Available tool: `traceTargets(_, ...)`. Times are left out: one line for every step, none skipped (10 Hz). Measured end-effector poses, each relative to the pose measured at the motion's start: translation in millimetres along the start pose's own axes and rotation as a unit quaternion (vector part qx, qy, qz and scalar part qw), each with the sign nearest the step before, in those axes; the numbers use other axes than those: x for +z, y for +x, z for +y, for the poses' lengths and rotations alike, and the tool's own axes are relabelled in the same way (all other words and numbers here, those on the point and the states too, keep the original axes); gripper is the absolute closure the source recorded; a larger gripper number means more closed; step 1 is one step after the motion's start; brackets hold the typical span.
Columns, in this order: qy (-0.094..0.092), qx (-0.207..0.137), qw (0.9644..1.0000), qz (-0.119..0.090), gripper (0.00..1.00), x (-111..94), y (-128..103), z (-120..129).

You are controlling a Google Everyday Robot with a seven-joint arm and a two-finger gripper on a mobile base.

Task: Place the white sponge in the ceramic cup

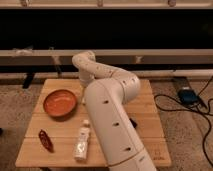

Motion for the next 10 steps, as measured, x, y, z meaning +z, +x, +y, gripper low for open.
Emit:
traceTargets(0.004, -0.003, 0.9999, -0.014, 1.00, -17, 0, 0)
traceTargets(0.010, -0.006, 0.9995, -0.029, 1.00, -34, -2, 1)
traceTargets(0.021, -0.011, 0.9985, -0.049, 1.00, -56, -4, 0)
traceTargets(0.032, -0.014, 0.9972, -0.066, 1.00, -75, -5, 0)
traceTargets(0.043, -0.016, 0.9957, -0.080, 1.00, -89, -5, 0)
traceTargets(0.058, -0.020, 0.9934, -0.097, 1.00, -104, -5, 2)
traceTargets(0.071, -0.020, 0.9908, -0.113, 1.00, -116, -3, 1)
traceTargets(0.078, -0.017, 0.9893, -0.122, 1.00, -121, 2, -3)
traceTargets(0.084, -0.009, 0.9879, -0.130, 1.00, -124, 10, -10)
traceTargets(0.089, 0.001, 0.9866, -0.137, 1.00, -128, 22, -19)
